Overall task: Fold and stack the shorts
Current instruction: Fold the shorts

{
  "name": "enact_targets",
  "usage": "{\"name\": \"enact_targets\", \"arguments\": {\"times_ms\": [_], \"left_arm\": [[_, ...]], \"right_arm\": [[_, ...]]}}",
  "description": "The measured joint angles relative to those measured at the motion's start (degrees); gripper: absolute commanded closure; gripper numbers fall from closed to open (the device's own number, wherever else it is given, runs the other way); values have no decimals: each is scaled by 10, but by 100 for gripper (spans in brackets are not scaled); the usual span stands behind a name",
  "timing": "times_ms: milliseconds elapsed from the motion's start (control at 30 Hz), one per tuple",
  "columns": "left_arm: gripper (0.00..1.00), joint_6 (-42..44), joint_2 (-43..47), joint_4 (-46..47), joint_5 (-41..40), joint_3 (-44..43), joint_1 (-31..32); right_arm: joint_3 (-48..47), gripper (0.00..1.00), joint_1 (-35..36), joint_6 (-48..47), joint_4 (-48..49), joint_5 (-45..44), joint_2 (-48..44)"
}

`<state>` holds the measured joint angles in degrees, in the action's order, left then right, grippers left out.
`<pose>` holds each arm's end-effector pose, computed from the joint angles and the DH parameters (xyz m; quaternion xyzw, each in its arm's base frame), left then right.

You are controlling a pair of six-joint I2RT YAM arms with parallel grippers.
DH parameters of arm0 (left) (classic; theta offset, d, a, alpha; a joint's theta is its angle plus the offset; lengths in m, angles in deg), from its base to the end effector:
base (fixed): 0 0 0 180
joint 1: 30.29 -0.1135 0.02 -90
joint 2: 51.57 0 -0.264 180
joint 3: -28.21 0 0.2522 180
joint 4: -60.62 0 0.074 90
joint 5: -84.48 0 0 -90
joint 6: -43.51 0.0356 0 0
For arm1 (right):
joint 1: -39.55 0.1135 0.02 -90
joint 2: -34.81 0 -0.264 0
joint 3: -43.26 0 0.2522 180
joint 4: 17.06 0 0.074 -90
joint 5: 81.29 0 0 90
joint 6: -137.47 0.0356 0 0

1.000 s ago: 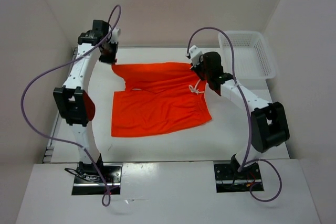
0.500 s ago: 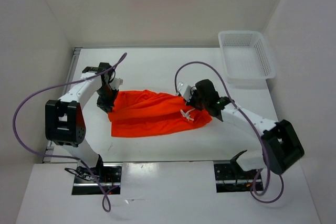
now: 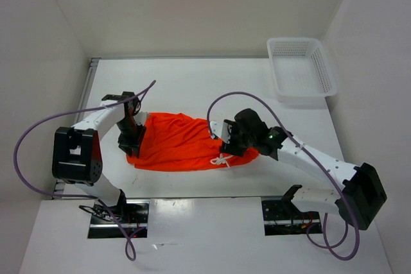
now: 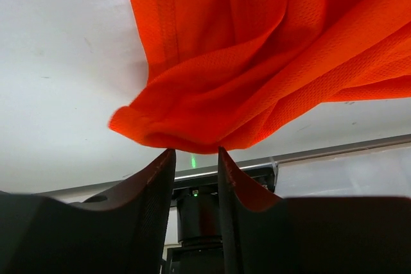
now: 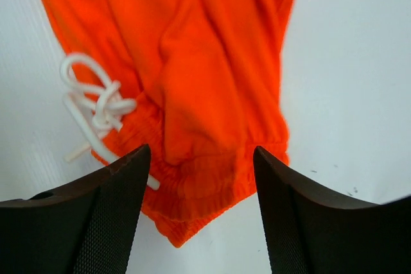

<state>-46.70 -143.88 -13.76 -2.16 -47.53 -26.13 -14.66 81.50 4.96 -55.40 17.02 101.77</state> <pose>0.2697 -0.0217 0.1958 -0.0342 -0.9990 0.0290 0.0094 0.1748 0.1641 0.2364 -0.6440 0.6703 0.0657 0.3628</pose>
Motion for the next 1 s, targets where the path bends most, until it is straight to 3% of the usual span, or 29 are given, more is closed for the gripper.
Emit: {"name": "enact_targets", "arguments": {"times_ms": [200,367,667,867,1000], "left_arm": [[59,0,2,7,15,21,-16],[55,0,2,10,26,24,-37],[51,0,-9,28,28,31,-75],[51,0,-59,33,50,33,-80],[57,0,-82,35,61,33,-80]], "right_arm": [[-92,37,-5,90,12,24,9],[-100,41,-35,141,9,53,58],[-95,26,-144,210,-9,97,106],[-84,29,-179,282,1,152,117],[-68,30,-181,346,9,178,117]]}}
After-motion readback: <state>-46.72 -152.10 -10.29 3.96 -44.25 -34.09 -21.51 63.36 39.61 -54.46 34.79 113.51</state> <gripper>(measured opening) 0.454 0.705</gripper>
